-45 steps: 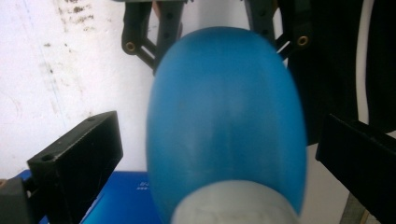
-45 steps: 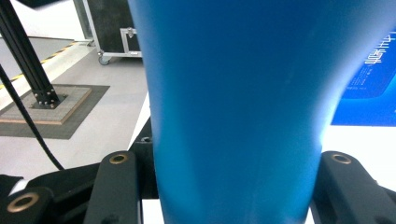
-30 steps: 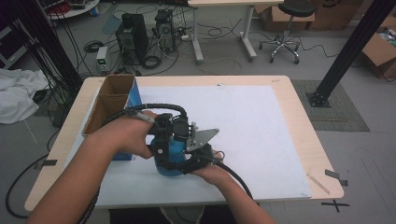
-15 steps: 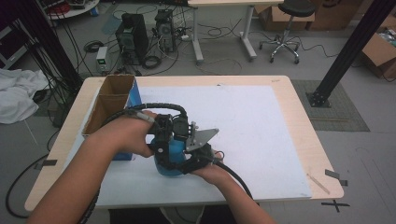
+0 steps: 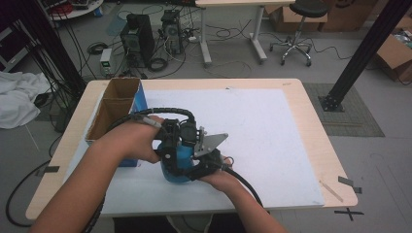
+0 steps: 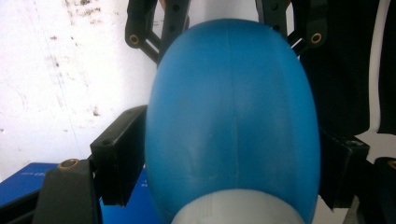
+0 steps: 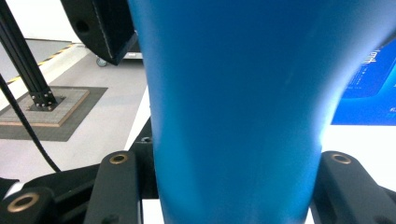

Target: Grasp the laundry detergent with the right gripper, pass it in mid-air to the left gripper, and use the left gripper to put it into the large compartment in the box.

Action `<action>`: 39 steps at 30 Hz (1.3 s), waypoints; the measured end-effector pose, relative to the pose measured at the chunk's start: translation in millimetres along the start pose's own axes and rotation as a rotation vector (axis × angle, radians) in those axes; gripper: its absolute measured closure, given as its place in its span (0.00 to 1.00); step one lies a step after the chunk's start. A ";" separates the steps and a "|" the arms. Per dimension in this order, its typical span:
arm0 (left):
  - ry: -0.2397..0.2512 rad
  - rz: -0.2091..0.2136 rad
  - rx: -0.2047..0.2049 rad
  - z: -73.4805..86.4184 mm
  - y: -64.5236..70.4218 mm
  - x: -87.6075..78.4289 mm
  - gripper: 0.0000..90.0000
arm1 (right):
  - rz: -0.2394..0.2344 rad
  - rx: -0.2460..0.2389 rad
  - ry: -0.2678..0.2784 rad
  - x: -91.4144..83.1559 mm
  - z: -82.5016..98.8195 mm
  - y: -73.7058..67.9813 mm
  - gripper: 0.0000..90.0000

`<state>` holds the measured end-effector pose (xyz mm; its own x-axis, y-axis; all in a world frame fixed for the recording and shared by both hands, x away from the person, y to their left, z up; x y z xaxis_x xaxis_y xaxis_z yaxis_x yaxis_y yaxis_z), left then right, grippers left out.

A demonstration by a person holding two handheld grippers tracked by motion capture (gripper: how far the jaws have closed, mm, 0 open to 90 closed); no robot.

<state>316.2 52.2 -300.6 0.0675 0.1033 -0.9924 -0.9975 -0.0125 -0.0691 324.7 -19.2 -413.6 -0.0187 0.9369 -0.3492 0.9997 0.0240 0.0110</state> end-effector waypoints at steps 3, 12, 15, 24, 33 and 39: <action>0.002 -0.002 0.003 -0.5 0.0 -0.1 0.28 | 0.001 0.000 0.003 0.6 0.2 0.1 0.52; 0.005 0.002 0.009 -1.3 0.2 0.9 0.33 | -0.002 0.016 -0.001 0.3 1.6 0.0 0.52; 0.006 -0.002 0.010 -1.7 0.2 1.4 0.35 | -0.002 0.020 0.001 0.2 1.4 -0.2 0.52; -0.002 -0.010 0.016 -2.7 1.7 1.6 0.43 | 0.002 -0.004 0.006 1.7 1.4 -0.3 0.52; -0.022 -0.015 0.005 -6.0 3.2 -5.9 0.44 | -0.001 0.003 0.031 -1.1 -2.9 -3.3 0.50; -0.031 -0.031 0.002 -9.0 1.1 -10.6 0.44 | 0.022 -0.016 0.048 -7.2 -4.8 -1.4 0.48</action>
Point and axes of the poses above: each handheld gripper's, and its own axes: x roughly forward along the jaws, z roughly out of its underside, y roughly to its right, the point moved 4 cm from there along x, roughly forward along the jaws, and after that the axes turned 2 degrees about -y, right-handed, at the moved point
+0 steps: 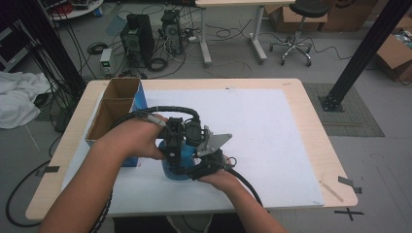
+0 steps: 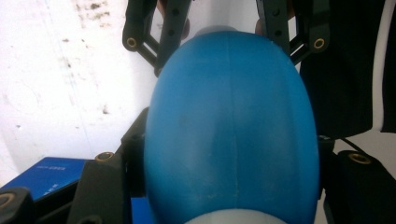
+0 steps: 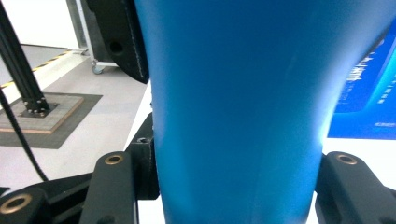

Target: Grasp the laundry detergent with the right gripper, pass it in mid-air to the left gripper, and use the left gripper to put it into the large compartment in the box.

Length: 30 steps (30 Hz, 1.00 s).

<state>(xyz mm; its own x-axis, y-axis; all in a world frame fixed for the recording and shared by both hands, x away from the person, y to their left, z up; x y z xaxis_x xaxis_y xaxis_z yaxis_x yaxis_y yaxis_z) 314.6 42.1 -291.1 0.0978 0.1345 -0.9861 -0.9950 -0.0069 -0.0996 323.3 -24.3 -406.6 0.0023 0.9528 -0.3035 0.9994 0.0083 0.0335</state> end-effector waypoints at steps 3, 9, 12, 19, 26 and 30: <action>-0.002 0.001 0.000 -0.9 -1.2 -0.4 0.44 | 0.016 -0.005 -0.003 -2.6 0.2 0.6 0.48; 0.003 0.005 0.003 -2.5 -2.8 -0.4 0.44 | 0.022 0.017 -0.006 -4.6 1.2 1.1 0.45; -0.006 0.006 0.006 -2.8 -3.2 -1.6 0.44 | 0.020 0.039 -0.014 -5.9 3.2 3.0 0.40; -0.007 0.010 0.013 -3.8 -3.9 -1.8 0.44 | 0.031 0.057 -0.091 -6.1 7.8 1.4 0.29; -0.007 0.015 0.015 -5.4 -4.4 -1.3 0.44 | 0.039 0.080 -0.083 -15.6 3.8 3.6 0.17; -0.007 0.015 0.009 -5.3 -5.9 -3.2 0.44 | 0.026 0.074 -0.095 -20.4 1.3 2.0 0.13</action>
Point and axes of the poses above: each handheld gripper's, and its own axes: x roughly forward along the jaws, z roughly out of its underside, y roughly to its right, the point moved 4 cm from there along x, roughly forward along the jaws, and after that the axes turned 2 degrees about -y, right-handed, at the moved point
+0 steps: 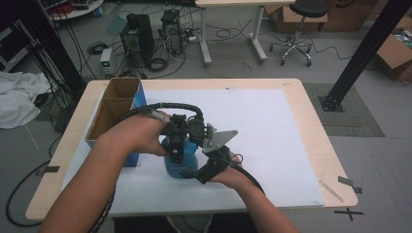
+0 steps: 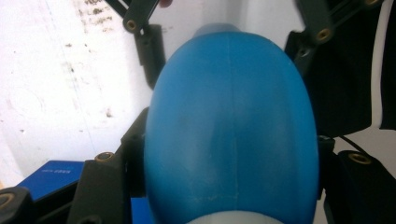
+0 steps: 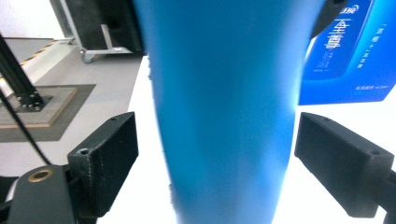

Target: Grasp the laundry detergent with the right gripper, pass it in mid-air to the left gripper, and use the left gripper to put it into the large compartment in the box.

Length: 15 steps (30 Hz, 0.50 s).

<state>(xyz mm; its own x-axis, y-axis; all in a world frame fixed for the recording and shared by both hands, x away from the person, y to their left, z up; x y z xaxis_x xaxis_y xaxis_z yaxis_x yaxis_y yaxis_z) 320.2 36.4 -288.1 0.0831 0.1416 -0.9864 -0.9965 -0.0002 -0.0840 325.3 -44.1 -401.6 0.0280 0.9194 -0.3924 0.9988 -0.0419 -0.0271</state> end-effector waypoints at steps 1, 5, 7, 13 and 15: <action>0.001 -0.002 0.000 0.2 -0.3 -0.3 0.44 | -0.007 0.005 -0.007 -2.3 -0.5 -0.2 0.11; 0.001 0.000 -0.009 1.8 -1.3 -1.8 0.44 | -0.049 0.040 -0.058 -11.2 -2.5 2.5 0.00; -0.001 0.000 -0.010 2.7 -2.0 -2.4 0.44 | -0.064 0.051 -0.083 -15.1 -3.4 3.6 0.00; 0.000 0.003 -0.022 6.1 -5.1 -3.1 0.44 | -0.021 0.018 -0.193 -30.5 -5.7 3.2 0.01; 0.000 0.006 -0.030 6.7 -6.3 -2.6 0.44 | -0.013 -0.011 -0.237 -32.6 -5.8 0.2 0.02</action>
Point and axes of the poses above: each handheld gripper's, and its own axes: x roughly forward along the jaws, z roughly out of its underside, y roughly to its right, the point moved 4 cm from there along x, roughly forward along the jaws, and after that the axes turned 2 degrees about -y, right-handed, at the moved point
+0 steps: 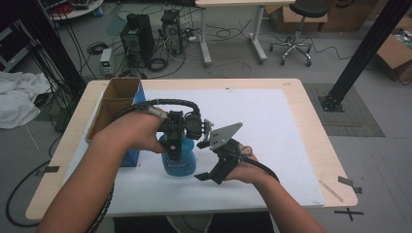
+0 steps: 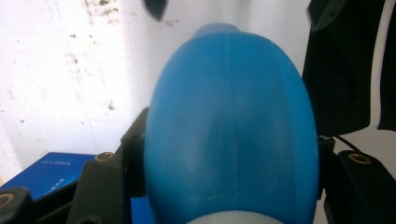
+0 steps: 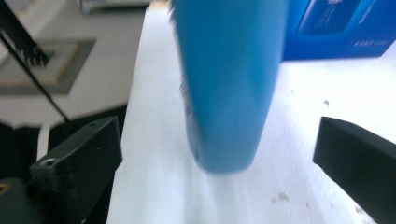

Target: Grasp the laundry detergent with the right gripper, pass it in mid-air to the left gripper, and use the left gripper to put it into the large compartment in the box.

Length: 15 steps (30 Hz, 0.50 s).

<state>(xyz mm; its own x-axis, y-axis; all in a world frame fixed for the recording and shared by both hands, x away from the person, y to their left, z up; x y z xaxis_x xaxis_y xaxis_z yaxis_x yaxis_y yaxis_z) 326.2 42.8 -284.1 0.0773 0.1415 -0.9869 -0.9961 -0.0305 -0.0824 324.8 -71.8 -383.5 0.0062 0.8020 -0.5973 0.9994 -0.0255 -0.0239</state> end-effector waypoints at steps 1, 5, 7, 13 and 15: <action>-0.003 0.001 -0.001 0.1 -0.7 0.0 0.44 | -0.002 -0.008 -0.010 -1.1 -0.2 -1.0 0.02; -0.008 0.003 -0.001 -0.2 -2.7 -0.3 0.44 | -0.024 -0.009 -0.029 -7.7 -1.3 -2.3 0.00; -0.013 0.008 -0.007 -0.1 -3.2 -1.6 0.44 | -0.022 -0.003 -0.041 -12.9 -1.8 -1.1 0.00; -0.019 0.006 -0.035 2.8 -6.3 -8.7 0.44 | -0.019 -0.004 -0.103 -33.5 -0.2 5.9 0.00; -0.025 0.016 -0.060 4.7 -8.3 -12.3 0.44 | -0.030 -0.001 -0.143 -40.8 1.2 8.5 0.00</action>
<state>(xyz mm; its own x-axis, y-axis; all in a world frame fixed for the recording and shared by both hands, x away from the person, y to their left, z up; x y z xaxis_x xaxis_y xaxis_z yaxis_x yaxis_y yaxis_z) 333.3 45.9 -270.6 0.0598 0.1651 -0.9845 -0.9929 -0.0917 -0.0757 333.1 -105.4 -360.2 -0.0282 0.7093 -0.7044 0.9991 -0.0025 -0.0425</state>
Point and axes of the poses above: each handheld gripper's, and its own axes: x roughly forward along the jaws, z roughly out of its underside, y roughly to its right, the point moved 4 cm from there along x, roughly forward along the jaws, and after that the axes turned 2 degrees about -y, right-handed, at the moved point
